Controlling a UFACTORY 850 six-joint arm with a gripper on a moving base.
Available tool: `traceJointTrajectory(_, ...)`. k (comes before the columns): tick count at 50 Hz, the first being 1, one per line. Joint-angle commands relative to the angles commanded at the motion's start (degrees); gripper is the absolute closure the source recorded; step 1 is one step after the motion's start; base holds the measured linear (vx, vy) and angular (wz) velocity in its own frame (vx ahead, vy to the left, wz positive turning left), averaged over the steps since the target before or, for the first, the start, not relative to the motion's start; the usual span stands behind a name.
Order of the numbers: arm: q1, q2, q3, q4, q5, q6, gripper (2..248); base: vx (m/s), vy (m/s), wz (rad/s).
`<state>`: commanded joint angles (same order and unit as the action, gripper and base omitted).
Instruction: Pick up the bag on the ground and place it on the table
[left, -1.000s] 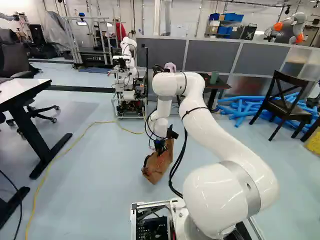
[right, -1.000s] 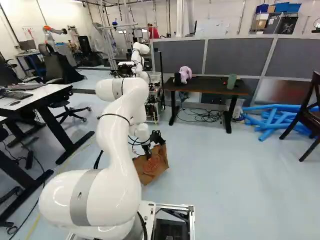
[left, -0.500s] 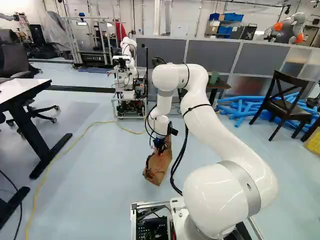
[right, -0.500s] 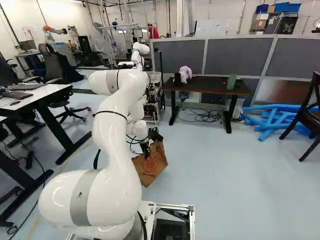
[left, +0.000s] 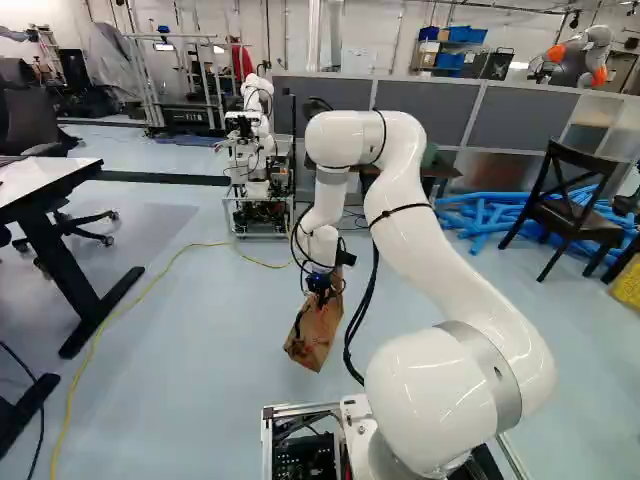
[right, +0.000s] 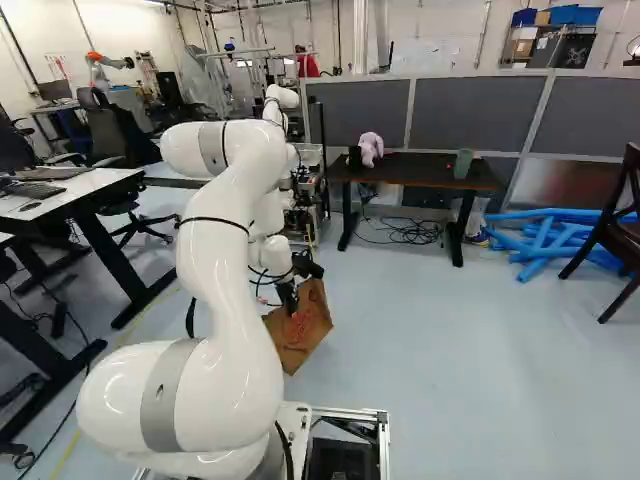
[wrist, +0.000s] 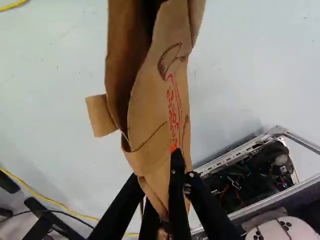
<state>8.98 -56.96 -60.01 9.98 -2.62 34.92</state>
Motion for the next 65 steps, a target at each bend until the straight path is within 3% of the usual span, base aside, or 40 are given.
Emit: traceJointTrajectory(65, 1.27, 18.29, 16.43, -1.11, -1.43, 0.0, 229, 0.0, 0.0, 0.0)
